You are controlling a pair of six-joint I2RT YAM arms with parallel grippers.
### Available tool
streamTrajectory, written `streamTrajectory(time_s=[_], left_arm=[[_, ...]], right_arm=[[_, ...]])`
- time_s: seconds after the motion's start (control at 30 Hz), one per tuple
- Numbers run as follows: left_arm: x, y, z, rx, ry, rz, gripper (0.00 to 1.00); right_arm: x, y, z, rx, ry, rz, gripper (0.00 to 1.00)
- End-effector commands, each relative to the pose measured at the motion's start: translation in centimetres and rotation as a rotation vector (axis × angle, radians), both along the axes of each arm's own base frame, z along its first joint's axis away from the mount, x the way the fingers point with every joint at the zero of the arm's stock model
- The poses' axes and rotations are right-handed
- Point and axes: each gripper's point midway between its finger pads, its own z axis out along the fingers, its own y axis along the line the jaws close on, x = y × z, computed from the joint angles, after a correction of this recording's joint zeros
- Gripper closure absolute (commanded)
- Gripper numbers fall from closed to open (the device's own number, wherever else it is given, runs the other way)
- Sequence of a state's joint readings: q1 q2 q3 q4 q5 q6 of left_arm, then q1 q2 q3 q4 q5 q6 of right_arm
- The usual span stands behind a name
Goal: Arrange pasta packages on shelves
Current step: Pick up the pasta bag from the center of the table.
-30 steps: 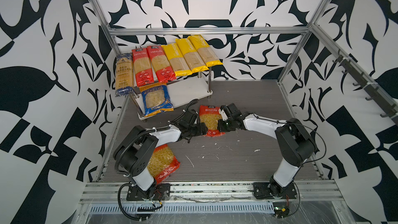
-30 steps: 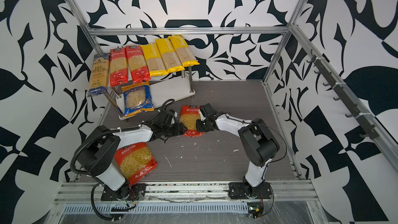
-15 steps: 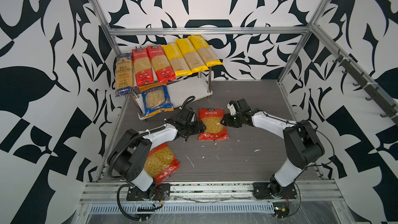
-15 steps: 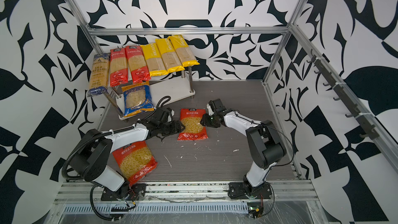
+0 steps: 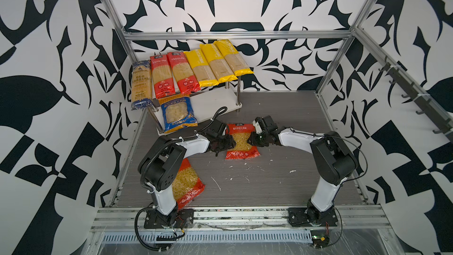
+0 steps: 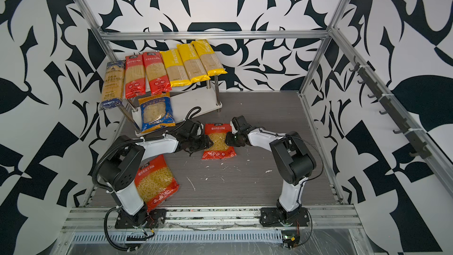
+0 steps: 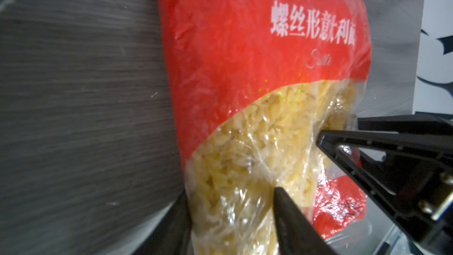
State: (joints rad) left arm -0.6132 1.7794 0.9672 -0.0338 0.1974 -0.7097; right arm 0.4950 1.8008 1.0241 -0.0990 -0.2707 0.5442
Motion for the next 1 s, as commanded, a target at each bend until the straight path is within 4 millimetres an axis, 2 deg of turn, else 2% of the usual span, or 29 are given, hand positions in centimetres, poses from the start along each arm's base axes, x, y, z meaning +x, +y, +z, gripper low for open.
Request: streamTrajectory(time_s=[0.0,0.17,0.33,0.43,0.73,0.97], left_arm=[[-0.4,0.3,0.3,0.013,-0.002,-0.012,0.58],[-0.3,0.8,1.7,0.028,-0.037,-0.021,0.73],[-0.2,1.4,3.4,0.052,-0.082,-0.022,0.80],[-0.1,2.0,4.6,0.070,-0.119,-0.016,0.83],[0.2,3.7,9.3,0.102,-0.296,-0.014,0.90],[0.4,5.5,11.7,0.148,-0.397,-0.009,0.92]], right_arm=[[0.5,1.9,2.0,0.093,-0.079,0.038,0.82],[0.5,3.2,3.4,0.174,-0.103,0.063,0.90],[1.0,4.2,4.6,0.247,-0.123,0.065,0.96],[1.4,5.0,5.8,0.298,-0.162,0.063,1.00],[2.7,7.7,11.3,0.460,-0.345,0.073,1.00],[4.0,9.8,14.9,0.551,-0.457,0.060,1.00]])
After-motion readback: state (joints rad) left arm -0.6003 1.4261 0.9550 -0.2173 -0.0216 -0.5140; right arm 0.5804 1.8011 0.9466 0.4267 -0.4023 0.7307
